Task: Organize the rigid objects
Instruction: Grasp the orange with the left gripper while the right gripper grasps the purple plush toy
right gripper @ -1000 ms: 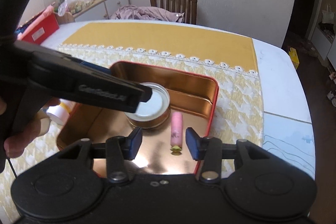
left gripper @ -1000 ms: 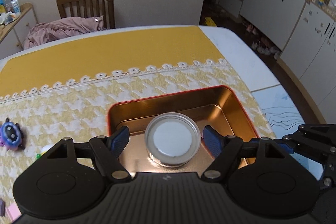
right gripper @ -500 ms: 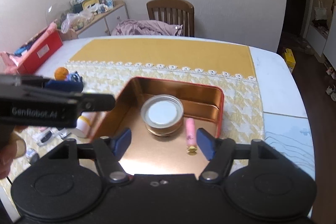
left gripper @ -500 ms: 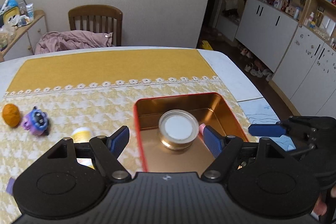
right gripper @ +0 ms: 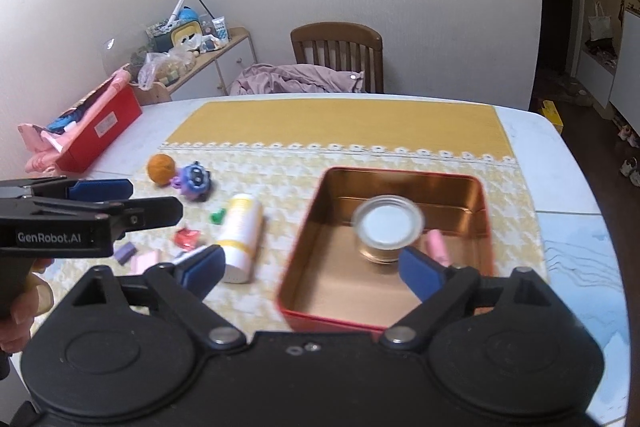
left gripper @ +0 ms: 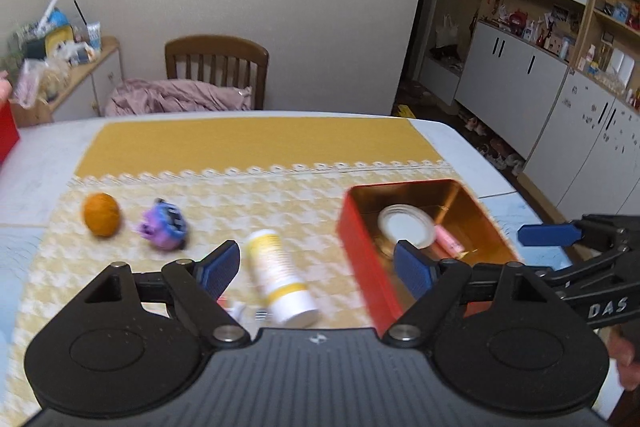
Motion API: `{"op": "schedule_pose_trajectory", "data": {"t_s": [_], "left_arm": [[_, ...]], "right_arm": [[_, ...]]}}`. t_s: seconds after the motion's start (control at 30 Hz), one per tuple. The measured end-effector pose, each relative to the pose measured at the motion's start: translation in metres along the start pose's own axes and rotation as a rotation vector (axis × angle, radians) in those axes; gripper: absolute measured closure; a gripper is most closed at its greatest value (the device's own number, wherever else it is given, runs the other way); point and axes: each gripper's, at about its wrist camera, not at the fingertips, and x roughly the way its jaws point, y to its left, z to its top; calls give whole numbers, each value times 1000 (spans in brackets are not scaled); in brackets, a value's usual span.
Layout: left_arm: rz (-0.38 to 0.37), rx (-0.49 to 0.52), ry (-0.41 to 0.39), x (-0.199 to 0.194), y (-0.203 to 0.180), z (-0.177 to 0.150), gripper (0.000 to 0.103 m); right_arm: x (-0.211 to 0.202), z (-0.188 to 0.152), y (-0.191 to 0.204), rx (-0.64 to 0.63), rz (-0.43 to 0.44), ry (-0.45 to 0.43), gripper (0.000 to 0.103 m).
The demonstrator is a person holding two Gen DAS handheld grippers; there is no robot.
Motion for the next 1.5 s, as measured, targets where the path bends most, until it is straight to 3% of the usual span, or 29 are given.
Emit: {"op": "schedule_pose_trajectory", "data": {"t_s": [0.27,0.63,1.07,1.5], "left_arm": [[61,30,-63,-27,58,-11,11],[123,-29,-72,-20,150,-3,8],[147,-112,-25,41,222,11,5],[127,-133,75,119,247,11,5]], "right_arm": [[16,5,58,-31,10,-6,4],[65,27,127,-58,61,-26,0],[151,41,172,-157,56,50,0],[234,55,188,-188,23,132,8]]}}
